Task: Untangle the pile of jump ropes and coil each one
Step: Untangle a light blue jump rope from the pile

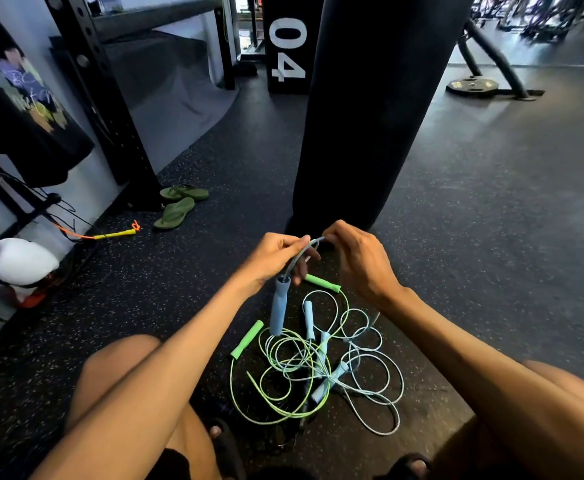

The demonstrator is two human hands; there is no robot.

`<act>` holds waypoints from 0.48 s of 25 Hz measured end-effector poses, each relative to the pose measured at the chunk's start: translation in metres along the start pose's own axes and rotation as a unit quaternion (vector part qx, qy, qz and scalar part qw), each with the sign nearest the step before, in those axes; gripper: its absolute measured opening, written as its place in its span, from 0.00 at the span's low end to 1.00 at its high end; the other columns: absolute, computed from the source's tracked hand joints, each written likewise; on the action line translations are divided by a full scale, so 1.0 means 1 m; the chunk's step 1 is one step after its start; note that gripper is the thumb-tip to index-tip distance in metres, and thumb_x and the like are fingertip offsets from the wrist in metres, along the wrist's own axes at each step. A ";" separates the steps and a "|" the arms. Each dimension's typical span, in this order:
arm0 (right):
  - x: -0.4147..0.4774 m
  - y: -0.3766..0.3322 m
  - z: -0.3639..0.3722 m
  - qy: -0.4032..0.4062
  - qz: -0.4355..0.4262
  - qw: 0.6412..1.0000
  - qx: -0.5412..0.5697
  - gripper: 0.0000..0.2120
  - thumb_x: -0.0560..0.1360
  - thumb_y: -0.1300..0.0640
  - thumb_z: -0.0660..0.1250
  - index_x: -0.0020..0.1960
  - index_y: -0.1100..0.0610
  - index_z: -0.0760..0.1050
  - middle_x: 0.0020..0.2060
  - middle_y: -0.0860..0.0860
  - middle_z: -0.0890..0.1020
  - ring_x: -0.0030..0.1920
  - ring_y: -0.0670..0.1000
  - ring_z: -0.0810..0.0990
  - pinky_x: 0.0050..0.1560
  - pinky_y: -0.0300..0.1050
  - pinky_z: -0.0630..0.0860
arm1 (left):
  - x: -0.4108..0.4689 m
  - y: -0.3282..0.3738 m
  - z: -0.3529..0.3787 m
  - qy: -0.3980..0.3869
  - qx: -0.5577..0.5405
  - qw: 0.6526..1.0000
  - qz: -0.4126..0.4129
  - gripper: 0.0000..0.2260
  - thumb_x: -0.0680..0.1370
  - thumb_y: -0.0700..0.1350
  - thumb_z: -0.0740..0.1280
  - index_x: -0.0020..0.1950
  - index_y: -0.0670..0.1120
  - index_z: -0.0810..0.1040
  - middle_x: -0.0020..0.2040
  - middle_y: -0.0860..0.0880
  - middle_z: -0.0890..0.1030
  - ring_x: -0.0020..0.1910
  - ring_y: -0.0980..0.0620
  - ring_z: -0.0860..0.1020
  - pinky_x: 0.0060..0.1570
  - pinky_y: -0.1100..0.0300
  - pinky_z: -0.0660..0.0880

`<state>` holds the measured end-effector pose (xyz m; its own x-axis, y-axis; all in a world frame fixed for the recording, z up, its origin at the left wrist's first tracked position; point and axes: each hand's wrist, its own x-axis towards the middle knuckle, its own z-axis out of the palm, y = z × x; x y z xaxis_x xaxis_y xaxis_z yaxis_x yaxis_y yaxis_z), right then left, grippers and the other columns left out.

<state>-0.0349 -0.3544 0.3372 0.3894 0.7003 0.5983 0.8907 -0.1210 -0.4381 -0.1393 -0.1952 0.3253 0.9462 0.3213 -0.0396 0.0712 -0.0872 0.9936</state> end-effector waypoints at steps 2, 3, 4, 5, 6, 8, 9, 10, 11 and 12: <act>0.002 0.004 -0.001 0.025 0.026 0.999 0.003 0.05 0.81 0.56 0.61 0.48 0.55 0.73 0.37 0.44 0.76 0.35 0.49 0.75 0.37 0.45 0.69 | 0.000 -0.002 0.001 -0.029 -0.053 0.998 -0.019 0.17 0.82 0.49 0.60 0.45 0.39 0.82 0.23 0.48 0.70 0.20 0.54 0.66 0.25 0.62 0.62; 0.003 0.007 -0.001 0.035 0.045 0.998 0.010 0.05 0.81 0.55 0.62 0.47 0.55 0.72 0.35 0.43 0.74 0.34 0.48 0.72 0.37 0.45 0.68 | -0.001 -0.002 0.002 -0.046 -0.087 0.995 -0.030 0.17 0.83 0.48 0.59 0.44 0.39 0.81 0.23 0.50 0.66 0.21 0.56 0.62 0.26 0.62 0.60; 0.003 0.009 0.000 0.041 0.068 0.997 0.019 0.06 0.80 0.54 0.62 0.46 0.54 0.72 0.34 0.43 0.74 0.33 0.48 0.71 0.36 0.46 0.68 | -0.001 -0.002 0.002 -0.061 -0.116 0.990 -0.041 0.17 0.83 0.47 0.58 0.44 0.39 0.80 0.23 0.51 0.64 0.21 0.56 0.60 0.27 0.63 0.58; 0.003 0.011 0.001 0.046 0.094 0.994 0.031 0.06 0.80 0.53 0.64 0.45 0.54 0.72 0.33 0.44 0.74 0.32 0.48 0.71 0.35 0.47 0.68 | -0.002 0.000 0.001 -0.078 -0.144 0.985 -0.048 0.16 0.83 0.47 0.57 0.44 0.39 0.78 0.23 0.52 0.62 0.22 0.56 0.58 0.27 0.63 0.57; 0.004 0.012 0.001 0.050 0.119 0.991 0.047 0.08 0.79 0.52 0.65 0.45 0.54 0.71 0.32 0.45 0.75 0.32 0.48 0.72 0.35 0.48 0.69 | -0.002 0.001 0.001 -0.092 -0.172 0.979 -0.053 0.15 0.83 0.46 0.57 0.43 0.39 0.76 0.23 0.53 0.60 0.23 0.56 0.57 0.28 0.62 0.56; 0.005 0.014 0.003 0.055 0.159 0.983 0.077 0.10 0.78 0.51 0.67 0.44 0.56 0.70 0.30 0.46 0.74 0.30 0.44 0.71 0.34 0.43 0.69 | -0.004 0.007 0.001 -0.113 -0.238 0.963 -0.057 0.14 0.82 0.46 0.56 0.42 0.41 0.75 0.25 0.54 0.56 0.24 0.56 0.54 0.29 0.60 0.53; 0.004 0.016 0.004 0.053 0.174 0.979 0.090 0.10 0.79 0.52 0.67 0.44 0.56 0.69 0.29 0.46 0.73 0.29 0.44 0.70 0.33 0.41 0.67 | -0.004 0.010 0.001 -0.117 -0.276 0.952 -0.056 0.13 0.82 0.46 0.56 0.42 0.42 0.74 0.27 0.53 0.54 0.25 0.56 0.53 0.30 0.60 0.53; 0.004 0.018 0.006 0.042 0.186 0.977 0.099 0.09 0.80 0.54 0.65 0.44 0.56 0.69 0.30 0.46 0.73 0.29 0.43 0.69 0.33 0.38 0.66 | -0.004 0.013 0.000 -0.113 -0.313 0.942 -0.051 0.12 0.82 0.45 0.56 0.42 0.43 0.73 0.28 0.53 0.53 0.26 0.56 0.52 0.30 0.60 0.53; 0.002 0.021 0.009 0.020 0.198 0.974 0.106 0.07 0.80 0.57 0.64 0.46 0.56 0.68 0.30 0.46 0.73 0.29 0.42 0.70 0.32 0.37 0.66 | -0.003 0.014 0.000 -0.102 -0.348 0.931 -0.042 0.12 0.82 0.45 0.56 0.43 0.43 0.72 0.29 0.52 0.53 0.26 0.56 0.52 0.30 0.61 0.53; 0.000 0.024 0.014 -0.012 0.214 0.970 0.116 0.05 0.81 0.59 0.62 0.47 0.55 0.67 0.31 0.47 0.75 0.29 0.41 0.71 0.32 0.38 0.67 | -0.002 0.015 -0.001 -0.084 -0.380 0.921 -0.028 0.11 0.83 0.45 0.55 0.44 0.44 0.72 0.29 0.53 0.54 0.26 0.57 0.53 0.29 0.62 0.54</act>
<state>-0.0166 -0.3476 0.3175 0.7033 0.6379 0.3136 0.5715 -0.2451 -0.7831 -0.1405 -0.1957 0.3405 0.9878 0.1490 -0.0459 -0.0593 0.6312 0.7733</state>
